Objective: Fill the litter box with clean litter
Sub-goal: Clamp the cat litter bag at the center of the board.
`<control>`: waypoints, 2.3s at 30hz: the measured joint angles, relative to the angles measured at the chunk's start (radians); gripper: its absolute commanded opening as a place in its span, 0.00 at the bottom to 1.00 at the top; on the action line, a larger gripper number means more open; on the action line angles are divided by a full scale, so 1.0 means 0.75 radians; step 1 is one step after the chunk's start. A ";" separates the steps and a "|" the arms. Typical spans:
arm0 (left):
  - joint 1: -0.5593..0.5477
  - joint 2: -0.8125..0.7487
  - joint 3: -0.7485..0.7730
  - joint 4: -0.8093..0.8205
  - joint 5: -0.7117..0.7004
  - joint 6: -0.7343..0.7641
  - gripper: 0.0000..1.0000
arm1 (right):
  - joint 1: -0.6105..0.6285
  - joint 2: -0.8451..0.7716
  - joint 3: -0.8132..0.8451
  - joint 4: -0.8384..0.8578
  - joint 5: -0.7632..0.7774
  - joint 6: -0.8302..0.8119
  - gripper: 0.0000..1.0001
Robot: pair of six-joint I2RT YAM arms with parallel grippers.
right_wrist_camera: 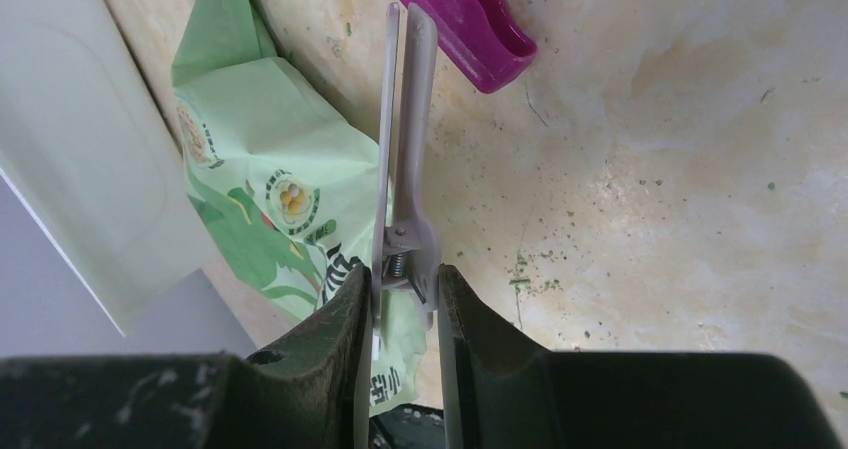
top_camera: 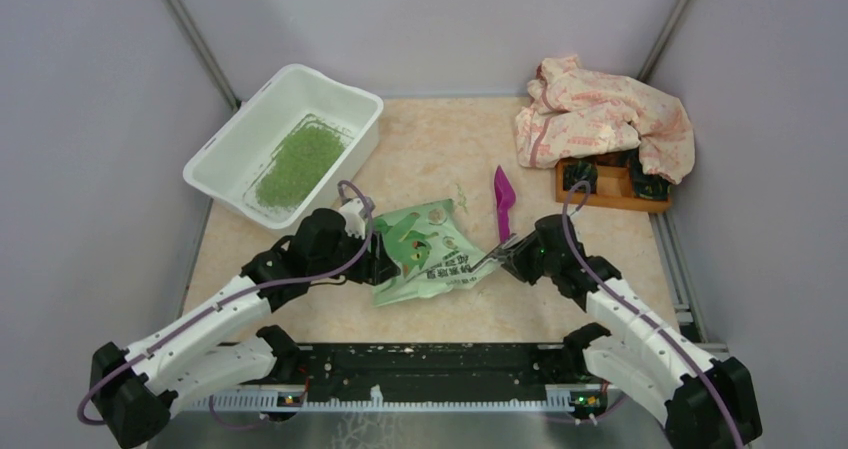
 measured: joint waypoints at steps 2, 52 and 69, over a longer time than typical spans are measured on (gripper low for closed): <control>0.000 -0.005 0.000 -0.001 0.000 0.000 0.61 | 0.017 -0.001 -0.010 0.005 0.010 0.017 0.00; 0.000 -0.060 -0.052 -0.013 0.022 -0.033 0.60 | 0.359 -0.133 -0.020 -0.245 0.329 0.439 0.00; 0.000 -0.080 -0.062 -0.011 0.025 -0.033 0.60 | 0.531 -0.107 0.080 -0.375 0.504 0.567 0.00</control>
